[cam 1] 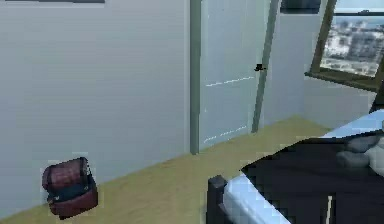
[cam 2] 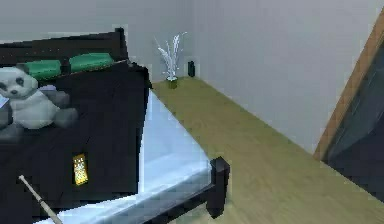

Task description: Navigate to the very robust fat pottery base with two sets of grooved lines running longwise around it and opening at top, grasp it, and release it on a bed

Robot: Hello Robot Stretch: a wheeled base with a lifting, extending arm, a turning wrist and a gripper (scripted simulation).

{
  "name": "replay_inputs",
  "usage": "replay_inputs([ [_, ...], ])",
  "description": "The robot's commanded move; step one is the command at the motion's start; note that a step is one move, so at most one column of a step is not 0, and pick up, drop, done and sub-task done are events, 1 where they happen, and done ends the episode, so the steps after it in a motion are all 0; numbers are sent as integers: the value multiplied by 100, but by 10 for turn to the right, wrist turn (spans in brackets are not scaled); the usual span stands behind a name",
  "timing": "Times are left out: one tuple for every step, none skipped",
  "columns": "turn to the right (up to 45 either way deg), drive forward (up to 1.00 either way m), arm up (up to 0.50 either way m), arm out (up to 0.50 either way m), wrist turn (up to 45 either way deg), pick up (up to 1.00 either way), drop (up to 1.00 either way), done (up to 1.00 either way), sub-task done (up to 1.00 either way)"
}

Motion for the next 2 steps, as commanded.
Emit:
replay_inputs([
  [-450, 0, 0, 0, 0, 0, 0, 0, 0],
  [-450, 0, 0, 0, 0, 0, 0, 0, 0],
])
